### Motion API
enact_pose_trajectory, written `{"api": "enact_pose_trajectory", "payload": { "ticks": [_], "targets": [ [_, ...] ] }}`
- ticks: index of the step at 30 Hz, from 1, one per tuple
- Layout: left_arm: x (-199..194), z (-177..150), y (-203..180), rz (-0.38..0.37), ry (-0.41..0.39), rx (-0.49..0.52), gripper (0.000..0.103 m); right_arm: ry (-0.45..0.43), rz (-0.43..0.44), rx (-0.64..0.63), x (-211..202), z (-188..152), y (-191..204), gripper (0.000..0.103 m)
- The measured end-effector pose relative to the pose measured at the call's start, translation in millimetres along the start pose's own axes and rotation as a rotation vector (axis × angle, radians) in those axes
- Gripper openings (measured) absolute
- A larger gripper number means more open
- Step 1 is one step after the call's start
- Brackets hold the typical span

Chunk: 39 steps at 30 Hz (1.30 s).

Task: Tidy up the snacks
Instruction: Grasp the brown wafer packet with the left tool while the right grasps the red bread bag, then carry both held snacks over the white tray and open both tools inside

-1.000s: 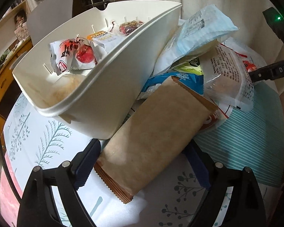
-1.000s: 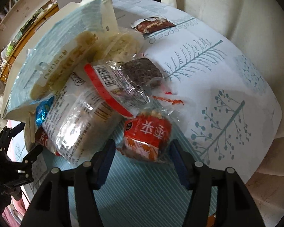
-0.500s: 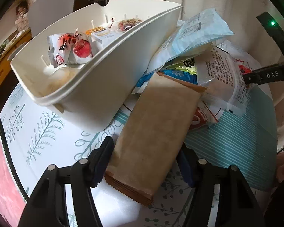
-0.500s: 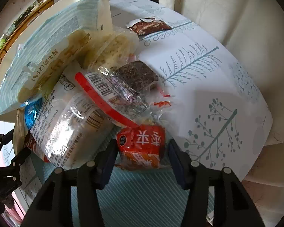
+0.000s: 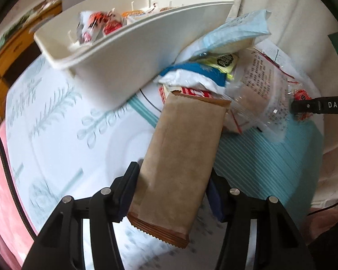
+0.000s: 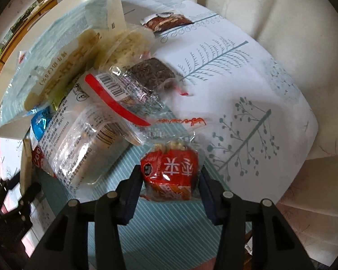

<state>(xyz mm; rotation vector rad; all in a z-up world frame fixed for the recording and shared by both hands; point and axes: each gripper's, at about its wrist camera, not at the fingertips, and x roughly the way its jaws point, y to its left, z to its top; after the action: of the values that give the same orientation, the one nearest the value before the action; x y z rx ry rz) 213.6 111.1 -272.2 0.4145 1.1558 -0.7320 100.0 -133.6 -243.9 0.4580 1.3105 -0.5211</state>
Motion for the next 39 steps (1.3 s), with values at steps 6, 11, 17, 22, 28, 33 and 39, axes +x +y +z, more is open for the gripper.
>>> {"api": "enact_pose_trajectory", "payload": {
  "ticks": [6,11,17,22,28,33,39],
  "targets": [
    [-27,-18,-14,-0.006,-0.01,-0.036,0.049,-0.046,0.029,0.001,-28,-5,-7,0.048],
    [-52,-21,-19,-0.006,-0.024,-0.061,0.014,-0.095,0.051,-0.048,-58,0,10,0.048],
    [-67,-27,-17,-0.039,-0.03,-0.123,0.011,-0.148,0.123,-0.081,-87,5,15,0.048],
    [-81,-27,-14,-0.062,-0.051,-0.186,0.011,-0.191,0.165,-0.119,-99,19,22,0.048],
    [-107,-18,-11,-0.064,-0.076,-0.221,0.011,-0.215,0.215,-0.151,-112,30,31,0.048],
    [-134,1,-9,-0.047,-0.129,-0.243,0.011,-0.232,0.252,-0.195,-120,47,42,0.048],
    [-158,33,-6,-0.01,-0.19,-0.283,0.011,-0.255,0.299,-0.253,-130,70,55,0.048]
  ]
}}
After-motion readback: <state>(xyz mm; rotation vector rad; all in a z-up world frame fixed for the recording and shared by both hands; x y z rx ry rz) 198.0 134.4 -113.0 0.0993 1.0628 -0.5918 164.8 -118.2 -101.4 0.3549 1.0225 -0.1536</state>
